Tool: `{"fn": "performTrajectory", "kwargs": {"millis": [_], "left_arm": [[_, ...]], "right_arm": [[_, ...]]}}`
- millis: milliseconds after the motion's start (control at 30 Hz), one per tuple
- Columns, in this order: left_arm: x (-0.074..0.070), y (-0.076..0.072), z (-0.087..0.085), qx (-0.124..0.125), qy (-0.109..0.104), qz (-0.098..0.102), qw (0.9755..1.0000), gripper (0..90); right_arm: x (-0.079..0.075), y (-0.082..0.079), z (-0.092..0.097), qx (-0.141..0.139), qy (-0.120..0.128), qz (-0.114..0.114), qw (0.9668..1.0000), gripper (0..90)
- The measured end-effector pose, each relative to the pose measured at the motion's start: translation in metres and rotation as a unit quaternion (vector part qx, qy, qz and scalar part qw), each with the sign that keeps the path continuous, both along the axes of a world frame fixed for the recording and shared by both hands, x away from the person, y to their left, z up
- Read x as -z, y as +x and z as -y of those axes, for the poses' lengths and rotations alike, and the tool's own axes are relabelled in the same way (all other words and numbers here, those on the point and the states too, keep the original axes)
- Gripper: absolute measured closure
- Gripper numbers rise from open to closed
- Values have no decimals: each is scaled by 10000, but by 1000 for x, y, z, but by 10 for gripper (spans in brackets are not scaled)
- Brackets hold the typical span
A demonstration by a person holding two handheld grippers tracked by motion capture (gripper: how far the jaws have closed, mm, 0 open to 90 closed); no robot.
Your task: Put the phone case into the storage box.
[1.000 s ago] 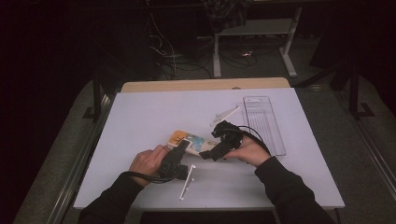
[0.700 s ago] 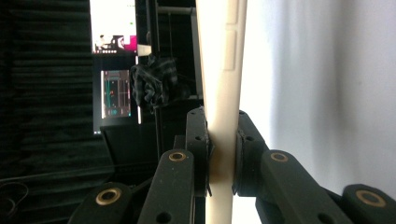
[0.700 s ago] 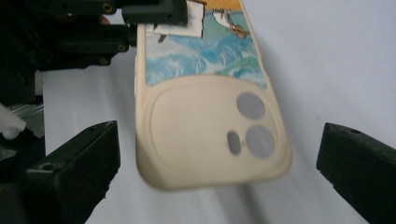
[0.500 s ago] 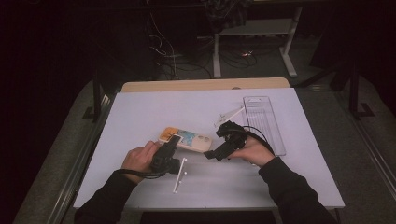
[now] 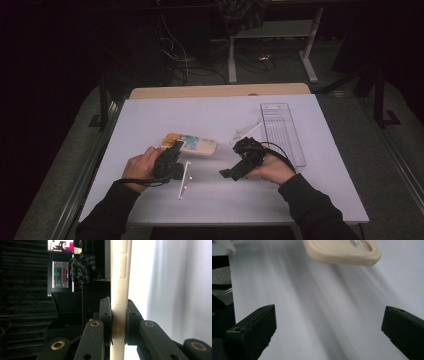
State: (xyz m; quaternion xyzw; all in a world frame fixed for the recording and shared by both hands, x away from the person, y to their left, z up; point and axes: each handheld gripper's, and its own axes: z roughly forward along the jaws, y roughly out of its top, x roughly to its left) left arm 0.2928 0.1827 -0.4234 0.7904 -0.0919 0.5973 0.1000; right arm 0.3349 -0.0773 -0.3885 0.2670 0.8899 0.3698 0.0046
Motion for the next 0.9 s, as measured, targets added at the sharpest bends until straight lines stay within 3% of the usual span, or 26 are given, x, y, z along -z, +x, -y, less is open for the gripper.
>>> {"fn": "performTrajectory", "kwargs": {"millis": [300, 467, 767, 900], "left_arm": [[-3, 2, -2, -86, -111, -126, 9998, 800], [-4, 3, -1, -66, -150, -193, 9997, 800], [-7, 3, -1, -125, -309, -334, 9989, 800], [-8, 4, -1, -159, -405, -388, 9983, 800]], "right_arm": [[12, -14, -3, -28, -12, -118, 9999, 0], [19, -19, -4, -7, -33, 37, 10000, 0], [29, -25, 1, 107, 18, 36, 9999, 0], [32, -28, -2, 13, 3, 98, 10000, 0]]}}
